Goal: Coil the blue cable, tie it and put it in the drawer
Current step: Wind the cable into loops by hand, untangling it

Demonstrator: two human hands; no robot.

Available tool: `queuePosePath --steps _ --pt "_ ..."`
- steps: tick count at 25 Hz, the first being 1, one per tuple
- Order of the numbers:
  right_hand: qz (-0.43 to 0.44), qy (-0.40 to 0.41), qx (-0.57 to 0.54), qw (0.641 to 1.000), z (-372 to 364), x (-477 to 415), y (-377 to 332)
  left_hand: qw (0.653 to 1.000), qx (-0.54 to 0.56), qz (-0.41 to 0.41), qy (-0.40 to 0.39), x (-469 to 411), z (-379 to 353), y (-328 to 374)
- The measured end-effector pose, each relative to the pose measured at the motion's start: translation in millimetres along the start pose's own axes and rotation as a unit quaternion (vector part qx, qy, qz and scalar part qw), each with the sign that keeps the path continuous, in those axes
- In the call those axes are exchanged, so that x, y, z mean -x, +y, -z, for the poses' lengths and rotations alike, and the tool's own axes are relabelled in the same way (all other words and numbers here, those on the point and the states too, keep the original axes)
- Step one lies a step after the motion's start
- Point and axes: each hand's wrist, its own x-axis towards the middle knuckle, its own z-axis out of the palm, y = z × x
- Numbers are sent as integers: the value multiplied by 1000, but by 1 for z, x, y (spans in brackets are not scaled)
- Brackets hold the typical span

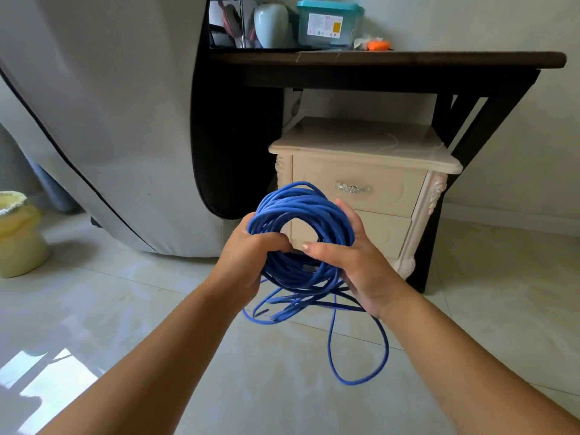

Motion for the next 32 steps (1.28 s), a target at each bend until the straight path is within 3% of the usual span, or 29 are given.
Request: queuePosePath --steps 4,9,12,14,17,20,23,26,29,32 --pt "23 132 -13 991 1 -10 1 998 -1 10 -68 10 -13 2" --pt "9 153 -30 988 5 -10 -10 982 -118 24 -147 10 -4 11" --pt "-31 182 -44 982 11 -8 -11 970 -96 73 -210 2 19 7" --pt "-94 223 -117 963 18 -9 -10 961 -97 102 -240 -1 30 -2" --pt "-152 244 -230 930 23 -8 -15 909 -301 112 -265 4 26 -24" --pt "-167 235 -263 921 25 -9 -17 848 -479 5 -228 2 11 -40" --pt "-177 228 -267 919 25 -11 -15 812 -541 -80 -204 -4 7 -38" --pt "-190 229 -288 910 32 -15 -15 840 -495 -49 -219 -8 12 -36" --pt "-179 240 -321 898 47 -18 -18 898 -404 -24 -172 -12 23 -28" --pt "-165 262 -338 889 62 -19 -21 921 -370 -46 -109 -15 39 -21"
